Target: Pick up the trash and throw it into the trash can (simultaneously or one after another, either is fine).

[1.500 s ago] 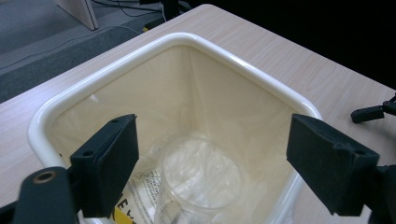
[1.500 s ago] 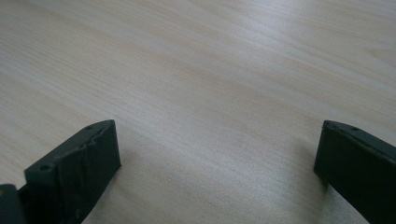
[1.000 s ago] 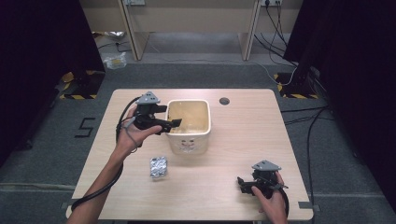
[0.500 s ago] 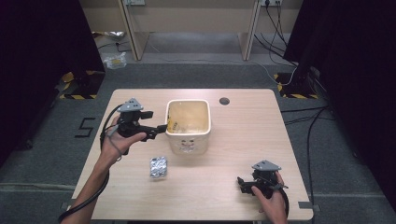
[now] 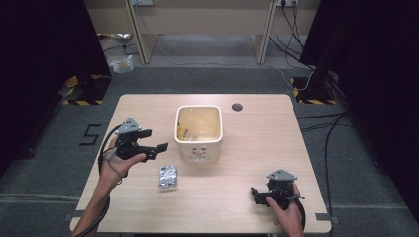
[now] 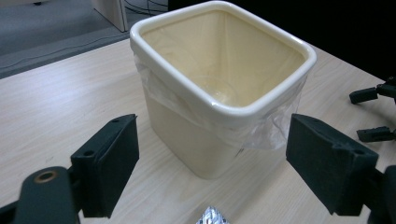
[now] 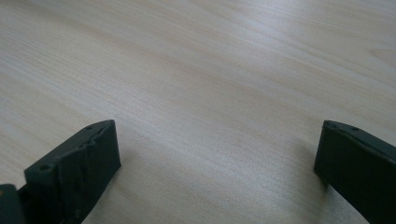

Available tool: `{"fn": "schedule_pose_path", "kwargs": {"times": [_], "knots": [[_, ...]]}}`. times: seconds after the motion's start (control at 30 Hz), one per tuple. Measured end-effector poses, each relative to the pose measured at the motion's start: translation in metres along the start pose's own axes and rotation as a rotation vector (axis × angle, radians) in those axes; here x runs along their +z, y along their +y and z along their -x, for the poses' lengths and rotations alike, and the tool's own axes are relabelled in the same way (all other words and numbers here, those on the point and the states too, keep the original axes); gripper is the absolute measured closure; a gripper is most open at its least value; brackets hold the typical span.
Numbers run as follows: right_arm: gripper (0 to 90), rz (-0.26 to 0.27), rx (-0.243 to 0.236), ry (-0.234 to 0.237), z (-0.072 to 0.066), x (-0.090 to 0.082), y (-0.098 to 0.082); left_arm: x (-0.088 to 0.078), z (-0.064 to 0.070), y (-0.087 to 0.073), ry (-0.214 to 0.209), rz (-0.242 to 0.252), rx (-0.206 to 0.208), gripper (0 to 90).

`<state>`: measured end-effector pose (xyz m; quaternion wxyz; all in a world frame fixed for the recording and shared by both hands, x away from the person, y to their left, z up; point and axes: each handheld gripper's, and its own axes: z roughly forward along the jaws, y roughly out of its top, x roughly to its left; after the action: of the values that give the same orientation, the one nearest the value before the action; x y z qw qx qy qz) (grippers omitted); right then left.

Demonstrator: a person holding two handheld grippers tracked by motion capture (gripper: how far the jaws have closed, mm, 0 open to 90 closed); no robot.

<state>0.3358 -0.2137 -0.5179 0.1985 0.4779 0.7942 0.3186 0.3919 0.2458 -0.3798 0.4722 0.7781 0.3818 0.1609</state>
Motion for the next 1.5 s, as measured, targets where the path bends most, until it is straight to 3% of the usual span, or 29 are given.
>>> {"fn": "schedule_pose_path", "kwargs": {"times": [0.37,0.57,0.73,1.17,1.5], "knots": [[0.3,0.000,0.000,0.000,0.000,0.000,0.000,0.010,0.010,-0.037,0.020,-0.023,-0.030,16.9],[0.4,0.000,0.000,0.000,0.000,0.000,0.000,0.013,0.012,-0.047,0.038,-0.008,-0.046,16.9],[0.3,0.000,0.000,0.000,0.000,0.000,0.000,0.017,0.012,-0.051,0.060,-0.026,-0.033,16.9],[0.8,0.001,-0.006,-0.002,0.000,0.000,0.000,0.022,0.011,-0.069,0.060,-0.041,-0.057,16.9],[0.8,0.000,-0.006,-0.001,0.000,0.000,0.000,0.037,0.017,-0.087,0.092,-0.094,-0.055,16.9]]}}
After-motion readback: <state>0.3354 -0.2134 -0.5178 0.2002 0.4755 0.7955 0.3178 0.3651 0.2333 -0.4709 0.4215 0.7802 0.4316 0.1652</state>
